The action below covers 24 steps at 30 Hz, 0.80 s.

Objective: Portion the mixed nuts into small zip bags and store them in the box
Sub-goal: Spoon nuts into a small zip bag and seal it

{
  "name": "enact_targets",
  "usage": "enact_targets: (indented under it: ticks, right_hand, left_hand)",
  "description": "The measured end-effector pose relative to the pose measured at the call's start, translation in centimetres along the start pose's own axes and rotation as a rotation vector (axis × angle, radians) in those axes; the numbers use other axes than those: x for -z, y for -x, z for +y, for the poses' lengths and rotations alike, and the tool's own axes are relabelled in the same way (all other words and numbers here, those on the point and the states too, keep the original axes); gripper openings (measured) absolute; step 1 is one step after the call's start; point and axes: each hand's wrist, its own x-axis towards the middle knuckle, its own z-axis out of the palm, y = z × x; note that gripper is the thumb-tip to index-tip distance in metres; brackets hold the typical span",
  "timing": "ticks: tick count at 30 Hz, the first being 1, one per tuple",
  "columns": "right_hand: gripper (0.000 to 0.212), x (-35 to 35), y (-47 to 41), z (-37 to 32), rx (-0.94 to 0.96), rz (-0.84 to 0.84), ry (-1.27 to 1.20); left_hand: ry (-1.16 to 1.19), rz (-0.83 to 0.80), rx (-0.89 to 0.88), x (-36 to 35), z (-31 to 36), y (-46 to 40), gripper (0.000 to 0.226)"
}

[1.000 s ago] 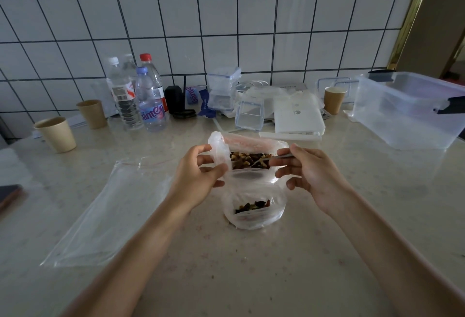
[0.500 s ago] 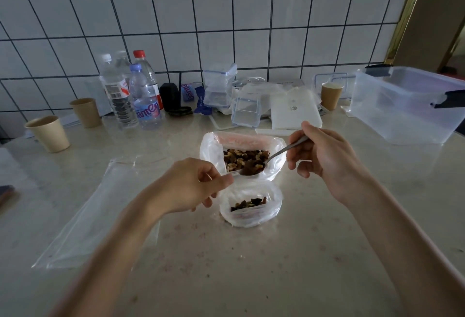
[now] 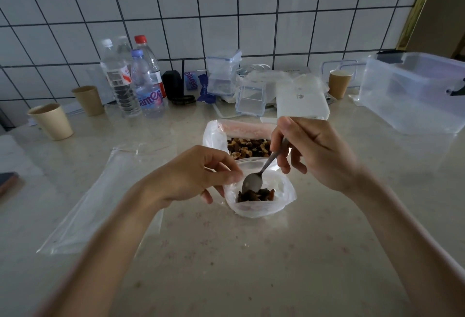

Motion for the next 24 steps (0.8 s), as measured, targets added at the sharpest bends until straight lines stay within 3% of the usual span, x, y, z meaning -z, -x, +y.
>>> enact_targets:
  ticks: [9,15,17,20,24]
  right_hand:
    - [0.045,0.3,0.0,0.1,0.017,0.068,0.006]
    - [0.047,1.0,-0.3,0.5,-0.146,0.317,-0.138]
    - [0.047,1.3,-0.4,0.8,-0.246,0.431,-0.231]
    - [0.047,1.7,-0.5,1.3,-0.368,0.562,-0.304]
    - [0.044,1.8,-0.6,1.9,-0.434,0.577,-0.213]
  left_hand:
    - [-0.127,0.073,-0.014,0.4,-1.1,-0.5,0.003]
    - [-0.079,0.125,0.027,0.8,-0.9,-0.5,0.019]
    - [-0.084,0.189,0.079,0.9,-0.9,-0.6,0.031]
    - [-0.289,0.390,0.144,0.8,-1.6,-1.3,0.047]
    - [-0.337,0.619,0.187,0.3,-3.1,-2.5,0.062]
